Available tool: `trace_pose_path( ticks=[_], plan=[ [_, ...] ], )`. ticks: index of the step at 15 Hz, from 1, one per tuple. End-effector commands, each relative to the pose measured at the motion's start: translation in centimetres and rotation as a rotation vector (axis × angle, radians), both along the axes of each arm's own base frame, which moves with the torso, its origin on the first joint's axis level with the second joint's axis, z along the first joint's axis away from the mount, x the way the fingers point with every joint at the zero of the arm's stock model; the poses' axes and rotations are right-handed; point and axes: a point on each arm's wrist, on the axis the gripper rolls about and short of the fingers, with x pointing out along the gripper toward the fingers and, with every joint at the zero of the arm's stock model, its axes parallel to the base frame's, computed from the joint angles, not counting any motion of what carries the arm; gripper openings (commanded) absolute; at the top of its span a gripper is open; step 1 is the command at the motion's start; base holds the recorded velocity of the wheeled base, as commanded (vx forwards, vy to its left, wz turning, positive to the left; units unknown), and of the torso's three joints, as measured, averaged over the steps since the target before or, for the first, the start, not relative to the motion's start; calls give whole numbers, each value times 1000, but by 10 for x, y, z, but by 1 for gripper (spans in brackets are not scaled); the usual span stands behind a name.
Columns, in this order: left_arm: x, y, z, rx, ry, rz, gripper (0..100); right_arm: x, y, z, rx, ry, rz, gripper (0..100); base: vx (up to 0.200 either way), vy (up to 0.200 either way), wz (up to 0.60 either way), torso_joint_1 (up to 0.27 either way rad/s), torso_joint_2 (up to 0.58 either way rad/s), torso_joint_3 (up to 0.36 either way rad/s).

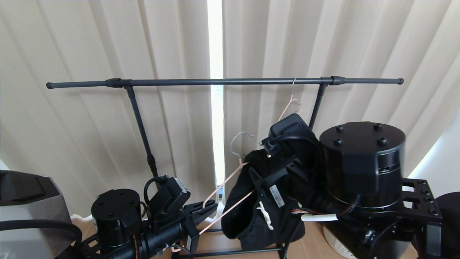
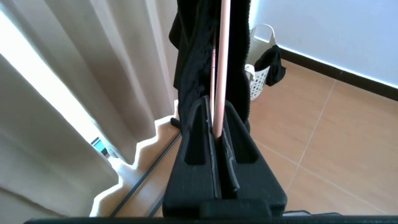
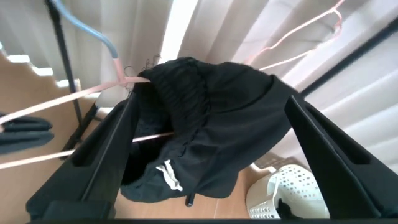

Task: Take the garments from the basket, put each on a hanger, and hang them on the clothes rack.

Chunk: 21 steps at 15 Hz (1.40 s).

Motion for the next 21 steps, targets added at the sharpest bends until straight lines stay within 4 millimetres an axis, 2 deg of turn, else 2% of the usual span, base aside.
trace_pose_path(
  ticks=[1, 3, 4, 5, 6, 9, 11, 12, 13, 16, 17, 19, 21],
  plan=[
    [0, 0, -3, 6, 12, 0, 0, -9, -18, 7, -12, -4, 48, 100, 0, 0, 0, 0, 0, 0],
    [-1, 0, -4, 8, 16, -12, 0, -6, -34, 7, -20, 15, 108, 100, 0, 0, 0, 0, 0, 0],
    [-1, 0, -4, 8, 17, -15, 0, -6, -36, 7, -19, 17, 113, 100, 0, 0, 0, 0, 0, 0],
    [-1, 0, -5, 9, 24, -27, 0, 0, -51, 12, -3, 21, 136, 100, 0, 0, 0, 0, 0, 0],
    [-1, 0, -5, 9, 24, -27, 0, 0, -52, 12, -2, 24, 139, 100, 0, 0, 0, 0, 0, 0],
    [-9, 4, -12, 37, 63, -45, 0, -3, -88, 27, -77, 107, 307, 100, 0, 0, 0, 0, 0, 0],
    [-13, 6, -14, 48, 72, -65, 0, 14, -107, 37, -190, 142, 387, 100, 0, 0, 0, 0, 0, 0],
    [-13, 6, -14, 49, 71, -65, 0, 18, -108, 37, -199, 160, 414, 100, 0, 0, 0, 0, 0, 0],
    [-14, 5, -15, 51, 73, -70, 0, 35, -117, 41, -212, 235, 511, 100, 0, 0, 0, 0, 0, 0],
    [-18, 3, -14, 54, 74, -87, 0, 66, -122, 45, -268, 370, 686, 100, 0, 0, 0, 0, 0, 0],
    [-18, 3, -14, 55, 73, -87, 0, 70, -123, 45, -270, 384, 721, 100, 0, 0, 0, 0, 0, 0],
    [-23, 0, -15, 60, 78, -111, 0, 95, -130, 33, -374, 407, 850, 100, 0, 0, 0, 0, 0, 0],
    [-28, -2, -15, 65, 75, -132, 0, 101, -128, 24, -355, 452, 885, 100, 0, 0, 0, 0, 0, 0]
  ],
)
